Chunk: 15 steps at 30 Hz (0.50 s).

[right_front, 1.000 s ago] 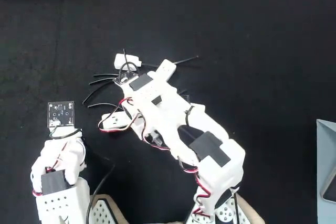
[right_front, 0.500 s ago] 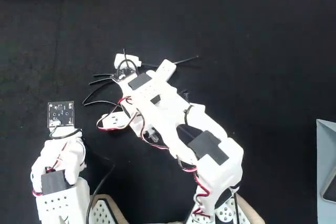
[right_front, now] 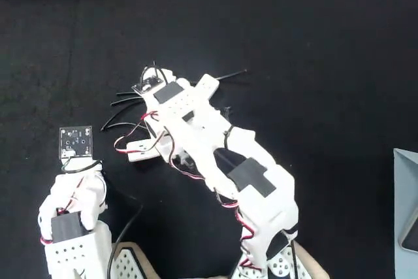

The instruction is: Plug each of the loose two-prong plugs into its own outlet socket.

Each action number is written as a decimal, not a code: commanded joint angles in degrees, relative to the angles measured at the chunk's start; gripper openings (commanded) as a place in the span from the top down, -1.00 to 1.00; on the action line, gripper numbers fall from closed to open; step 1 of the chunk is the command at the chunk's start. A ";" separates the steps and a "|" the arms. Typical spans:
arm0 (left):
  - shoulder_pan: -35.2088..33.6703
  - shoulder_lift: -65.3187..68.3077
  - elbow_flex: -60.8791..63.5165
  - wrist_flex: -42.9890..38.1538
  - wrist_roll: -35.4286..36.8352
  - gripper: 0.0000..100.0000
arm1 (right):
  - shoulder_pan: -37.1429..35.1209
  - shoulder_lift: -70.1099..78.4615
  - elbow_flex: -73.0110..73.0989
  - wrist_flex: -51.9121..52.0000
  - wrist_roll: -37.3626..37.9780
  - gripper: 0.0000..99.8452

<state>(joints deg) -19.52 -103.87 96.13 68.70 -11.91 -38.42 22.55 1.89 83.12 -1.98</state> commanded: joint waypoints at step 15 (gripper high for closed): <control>-0.48 -0.44 0.66 -0.79 -0.26 0.94 | -0.26 5.23 -6.20 1.05 -2.11 0.77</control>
<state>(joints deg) -19.52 -103.87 96.13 68.70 -11.91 -38.42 28.18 -0.31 83.65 -3.38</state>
